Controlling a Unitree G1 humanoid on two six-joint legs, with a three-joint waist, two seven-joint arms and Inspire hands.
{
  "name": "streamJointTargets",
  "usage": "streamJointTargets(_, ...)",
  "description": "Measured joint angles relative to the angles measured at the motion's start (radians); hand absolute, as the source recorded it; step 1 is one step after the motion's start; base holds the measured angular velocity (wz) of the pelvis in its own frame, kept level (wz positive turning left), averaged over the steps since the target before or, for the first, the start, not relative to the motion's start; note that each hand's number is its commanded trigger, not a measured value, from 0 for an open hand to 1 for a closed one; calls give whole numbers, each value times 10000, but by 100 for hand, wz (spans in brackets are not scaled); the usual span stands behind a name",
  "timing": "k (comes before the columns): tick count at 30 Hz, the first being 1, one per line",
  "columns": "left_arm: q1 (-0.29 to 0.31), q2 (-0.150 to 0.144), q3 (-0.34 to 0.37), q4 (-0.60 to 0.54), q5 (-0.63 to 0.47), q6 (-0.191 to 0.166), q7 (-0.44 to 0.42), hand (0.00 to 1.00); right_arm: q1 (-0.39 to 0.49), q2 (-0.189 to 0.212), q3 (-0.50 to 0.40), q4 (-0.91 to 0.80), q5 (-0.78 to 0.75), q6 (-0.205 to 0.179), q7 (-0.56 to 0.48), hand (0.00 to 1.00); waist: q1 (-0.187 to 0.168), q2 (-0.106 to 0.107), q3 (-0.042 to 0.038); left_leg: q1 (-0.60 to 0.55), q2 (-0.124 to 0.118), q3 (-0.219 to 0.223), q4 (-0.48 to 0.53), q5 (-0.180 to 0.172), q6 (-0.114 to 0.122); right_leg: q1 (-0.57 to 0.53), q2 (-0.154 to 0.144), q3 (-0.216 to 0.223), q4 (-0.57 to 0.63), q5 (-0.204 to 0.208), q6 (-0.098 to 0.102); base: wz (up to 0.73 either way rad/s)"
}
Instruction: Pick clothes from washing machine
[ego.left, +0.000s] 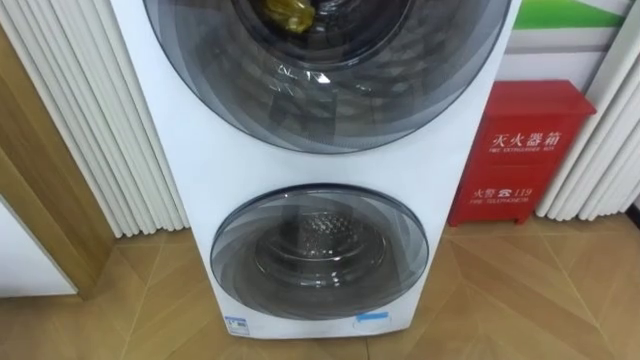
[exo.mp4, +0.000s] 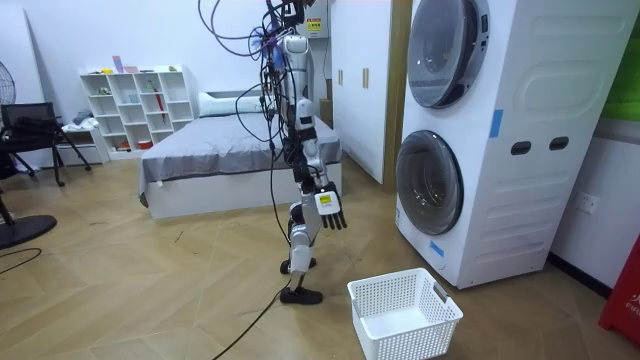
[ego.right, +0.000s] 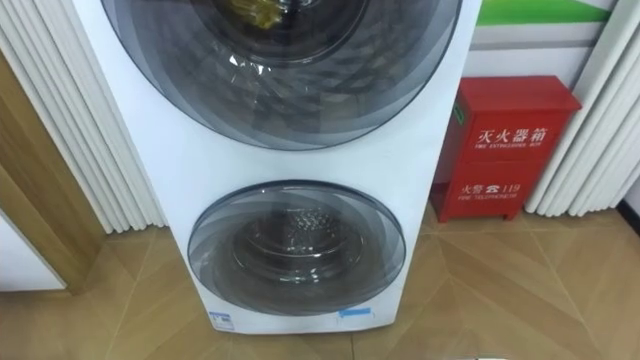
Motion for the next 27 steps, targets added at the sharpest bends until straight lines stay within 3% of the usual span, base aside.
streamJointTargets(9,-73,156,272,-180,642,30,-416,0,-1773,-427,-1940,-2049,821,-136,-359,0,-27,-175,70,49,-21,-3,40,6,6,-25,-16,0,-1,0,0,0)
streamJointTargets(13,-77,309,296,-239,635,43,-460,0,-2005,-682,-2055,-3420,1518,-186,-774,0,28,-266,76,47,-11,-11,44,7,4,-65,-6,36,15,-1,0,-1)
streamJointTargets(18,93,482,295,-579,736,312,-571,0,-2549,-863,-2083,-4713,1635,-196,-1162,0,23,-441,-36,74,-14,-27,36,8,6,9,-7,47,14,0,0,-1)
streamJointTargets(24,112,491,404,-754,1201,634,-662,0,-3142,-918,-2072,-5659,2247,-145,-1641,0,159,-422,-40,38,-14,-25,19,10,6,-56,-10,55,15,0,0,-1)
streamJointTargets(27,97,473,458,-886,1332,741,-674,0,-3790,-1227,-2071,-5733,2261,-38,-1703,0,235,-416,-46,12,-14,-42,36,11,6,-65,-14,30,14,0,0,1)
